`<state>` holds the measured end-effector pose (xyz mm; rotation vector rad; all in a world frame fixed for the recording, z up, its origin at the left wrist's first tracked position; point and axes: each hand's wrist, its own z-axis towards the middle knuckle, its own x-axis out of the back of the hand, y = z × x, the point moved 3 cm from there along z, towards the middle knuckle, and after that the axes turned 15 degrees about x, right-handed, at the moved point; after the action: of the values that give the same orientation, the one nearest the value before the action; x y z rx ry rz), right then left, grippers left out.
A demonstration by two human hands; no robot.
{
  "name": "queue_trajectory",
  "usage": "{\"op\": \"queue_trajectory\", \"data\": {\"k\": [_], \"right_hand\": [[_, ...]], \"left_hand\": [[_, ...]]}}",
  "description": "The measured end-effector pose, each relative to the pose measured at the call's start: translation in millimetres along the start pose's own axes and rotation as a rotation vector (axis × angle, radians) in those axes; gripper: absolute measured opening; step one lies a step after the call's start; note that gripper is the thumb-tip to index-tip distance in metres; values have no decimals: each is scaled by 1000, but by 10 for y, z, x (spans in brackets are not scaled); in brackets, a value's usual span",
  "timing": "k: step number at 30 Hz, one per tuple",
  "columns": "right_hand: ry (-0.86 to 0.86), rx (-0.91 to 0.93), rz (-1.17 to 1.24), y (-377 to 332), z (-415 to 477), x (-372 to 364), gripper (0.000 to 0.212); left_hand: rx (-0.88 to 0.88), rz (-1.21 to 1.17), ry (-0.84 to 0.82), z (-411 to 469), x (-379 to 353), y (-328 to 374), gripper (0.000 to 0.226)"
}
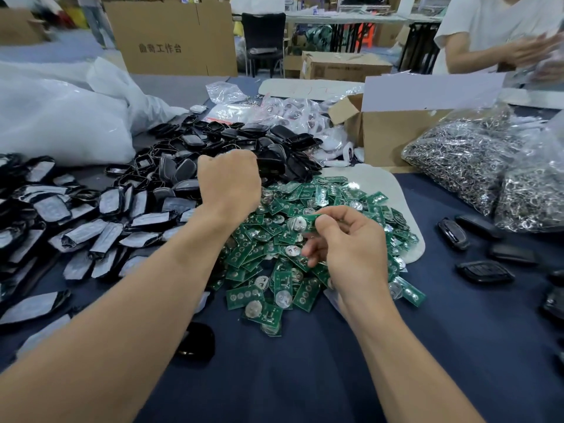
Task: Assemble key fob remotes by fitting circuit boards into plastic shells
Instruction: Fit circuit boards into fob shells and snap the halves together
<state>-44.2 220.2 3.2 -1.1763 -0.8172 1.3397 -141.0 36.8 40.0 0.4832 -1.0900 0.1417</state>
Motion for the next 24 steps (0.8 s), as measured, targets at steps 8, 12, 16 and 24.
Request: {"op": "queue_trajectory", "data": {"k": [8, 12, 16, 24], "right_hand": [[8, -3, 30, -99, 24, 10, 17], [7, -8, 160, -133, 5, 1, 19], [30, -33, 232, -114, 14, 16, 10], [47, -12, 144, -90, 60, 90, 24]], "left_hand": [[512, -938, -460, -775, 329, -182, 17], [568, -1137, -553, -1024, 252, -310, 20], [573, -1245, -646, -1073, 161, -321, 20], [532, -1283, -712, -1088, 122, -252, 22]]}}
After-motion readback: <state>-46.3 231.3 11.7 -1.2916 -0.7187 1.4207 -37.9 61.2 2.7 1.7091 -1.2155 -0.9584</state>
